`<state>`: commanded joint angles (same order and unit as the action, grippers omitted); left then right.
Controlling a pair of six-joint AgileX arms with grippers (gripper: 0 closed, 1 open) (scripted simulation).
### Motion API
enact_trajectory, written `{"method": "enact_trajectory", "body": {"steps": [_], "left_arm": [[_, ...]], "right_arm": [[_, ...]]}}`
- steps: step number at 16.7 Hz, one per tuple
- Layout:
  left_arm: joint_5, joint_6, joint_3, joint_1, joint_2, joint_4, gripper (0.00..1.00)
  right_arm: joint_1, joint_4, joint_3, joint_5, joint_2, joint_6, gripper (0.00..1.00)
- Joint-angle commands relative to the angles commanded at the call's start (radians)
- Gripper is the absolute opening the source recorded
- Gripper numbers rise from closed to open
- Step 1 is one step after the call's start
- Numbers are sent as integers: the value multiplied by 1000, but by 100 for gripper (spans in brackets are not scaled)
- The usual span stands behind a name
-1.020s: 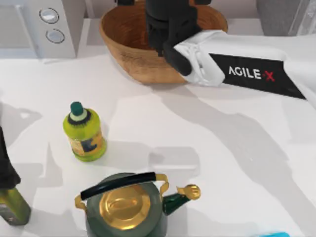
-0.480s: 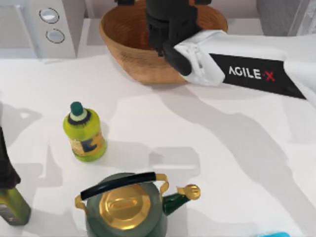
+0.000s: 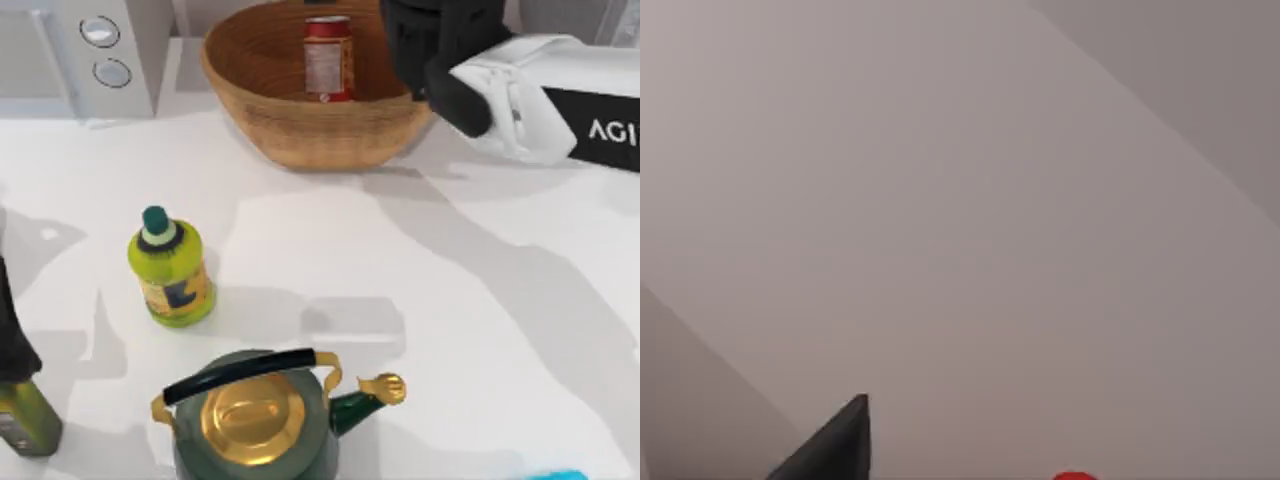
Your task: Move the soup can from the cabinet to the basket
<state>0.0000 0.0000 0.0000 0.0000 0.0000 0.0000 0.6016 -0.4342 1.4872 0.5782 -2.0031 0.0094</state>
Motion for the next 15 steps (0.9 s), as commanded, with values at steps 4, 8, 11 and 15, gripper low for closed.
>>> {"method": "enact_trajectory", "body": {"steps": [4, 8, 11, 15], "left_arm": [[0, 0, 0, 0, 0, 0, 100], [0, 0, 0, 0, 0, 0, 100], [0, 0, 0, 0, 0, 0, 100], [0, 0, 0, 0, 0, 0, 100]], "right_arm": [[-94, 94, -288, -121, 387, -5, 100], [-220, 186, -611, -258, 873, -7, 100], [-324, 251, -867, -358, 1246, -6, 100], [-456, 334, -1184, -470, 1664, -6, 100]]}}
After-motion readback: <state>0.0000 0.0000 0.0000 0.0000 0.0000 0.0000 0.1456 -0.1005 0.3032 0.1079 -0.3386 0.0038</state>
